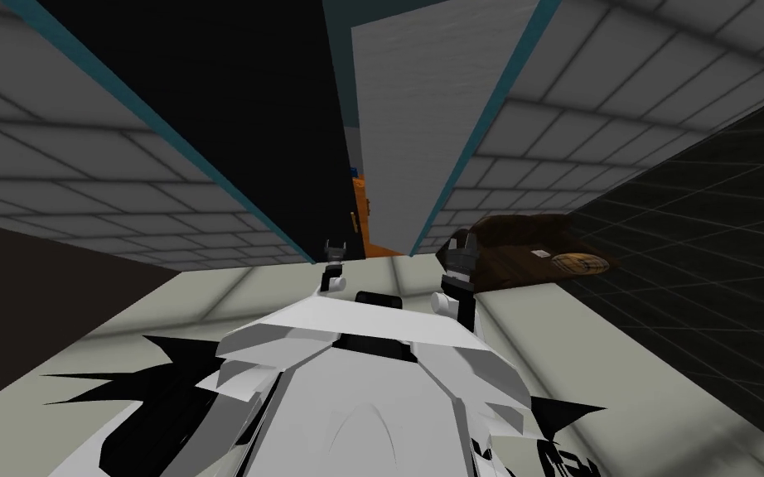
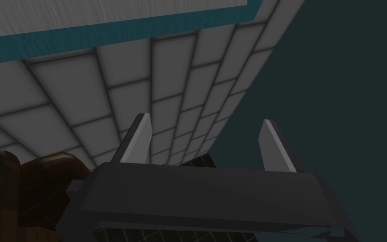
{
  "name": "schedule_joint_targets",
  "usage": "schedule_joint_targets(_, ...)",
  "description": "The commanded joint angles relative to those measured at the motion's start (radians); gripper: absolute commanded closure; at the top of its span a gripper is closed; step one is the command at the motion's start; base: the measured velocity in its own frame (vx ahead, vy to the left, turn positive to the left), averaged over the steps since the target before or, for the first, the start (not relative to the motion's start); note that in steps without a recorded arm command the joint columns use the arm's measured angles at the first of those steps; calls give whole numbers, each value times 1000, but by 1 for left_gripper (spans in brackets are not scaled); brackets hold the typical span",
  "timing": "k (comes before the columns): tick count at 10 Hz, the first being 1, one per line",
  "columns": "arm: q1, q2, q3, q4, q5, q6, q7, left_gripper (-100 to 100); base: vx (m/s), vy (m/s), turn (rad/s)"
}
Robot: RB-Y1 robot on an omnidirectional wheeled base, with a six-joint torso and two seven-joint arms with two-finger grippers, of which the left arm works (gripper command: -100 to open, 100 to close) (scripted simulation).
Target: Push the door open
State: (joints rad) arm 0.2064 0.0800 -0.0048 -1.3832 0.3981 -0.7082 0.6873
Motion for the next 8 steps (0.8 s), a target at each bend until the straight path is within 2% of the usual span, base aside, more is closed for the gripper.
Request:
schedule_joint_targets(1, -11, -2, 1, 32, 21, -10, 28, -100, 90, 61, -130)
schedule_joint_targets(8, -65, -22, -1, 187, 103, -63, 130, -100, 76, 64, -116)
